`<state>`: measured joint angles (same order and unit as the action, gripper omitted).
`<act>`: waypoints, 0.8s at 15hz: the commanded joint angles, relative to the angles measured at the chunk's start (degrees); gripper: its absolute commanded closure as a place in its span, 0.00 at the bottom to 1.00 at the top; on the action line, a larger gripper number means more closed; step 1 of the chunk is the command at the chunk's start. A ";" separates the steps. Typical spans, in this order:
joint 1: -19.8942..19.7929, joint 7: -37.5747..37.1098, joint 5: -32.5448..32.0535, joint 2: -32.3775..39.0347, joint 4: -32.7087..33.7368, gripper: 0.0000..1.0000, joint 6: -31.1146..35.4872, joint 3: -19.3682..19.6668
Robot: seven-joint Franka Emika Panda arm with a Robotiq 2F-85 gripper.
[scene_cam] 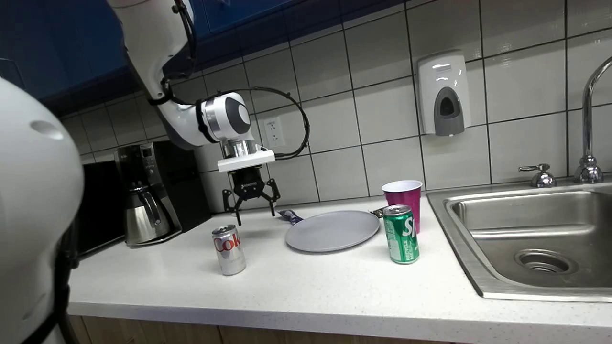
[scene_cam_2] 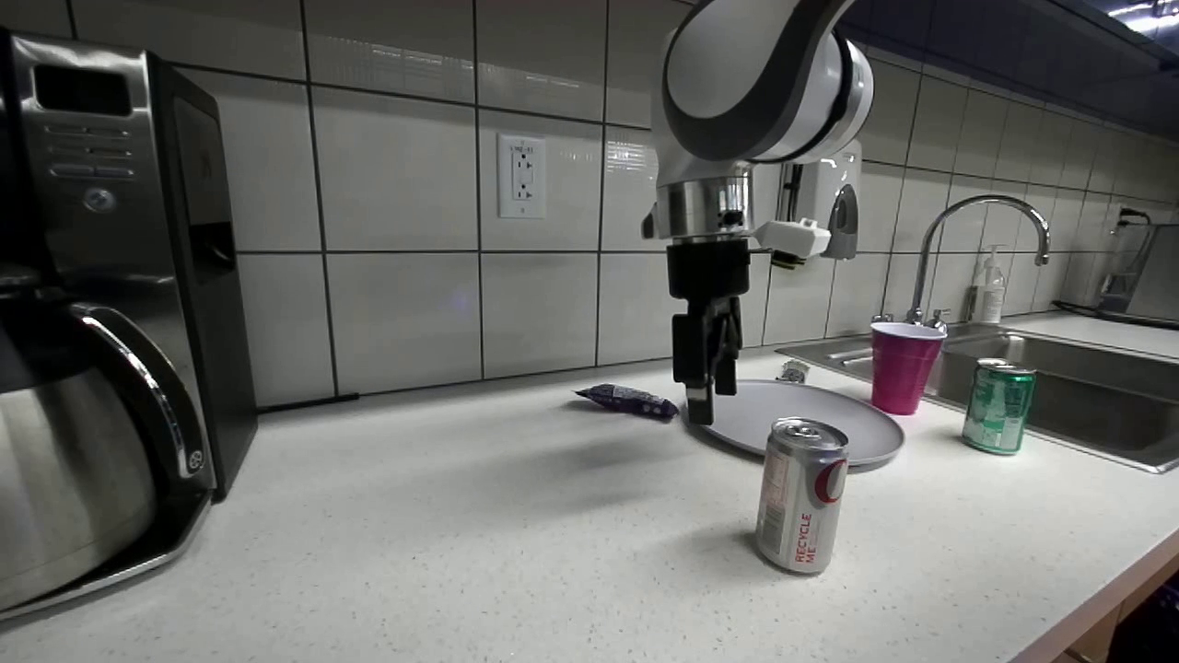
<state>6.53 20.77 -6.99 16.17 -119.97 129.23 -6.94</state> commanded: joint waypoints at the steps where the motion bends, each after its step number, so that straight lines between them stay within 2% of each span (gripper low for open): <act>1: 0.97 -4.71 -1.79 -1.89 -2.09 0.00 2.65 -0.25; 8: 2.66 -12.33 -1.80 -1.95 -4.75 0.00 8.59 0.00; 12: 4.01 -16.75 -3.86 -2.02 -5.97 0.00 9.54 0.36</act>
<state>9.33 8.65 -7.88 16.16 -123.54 137.51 -6.96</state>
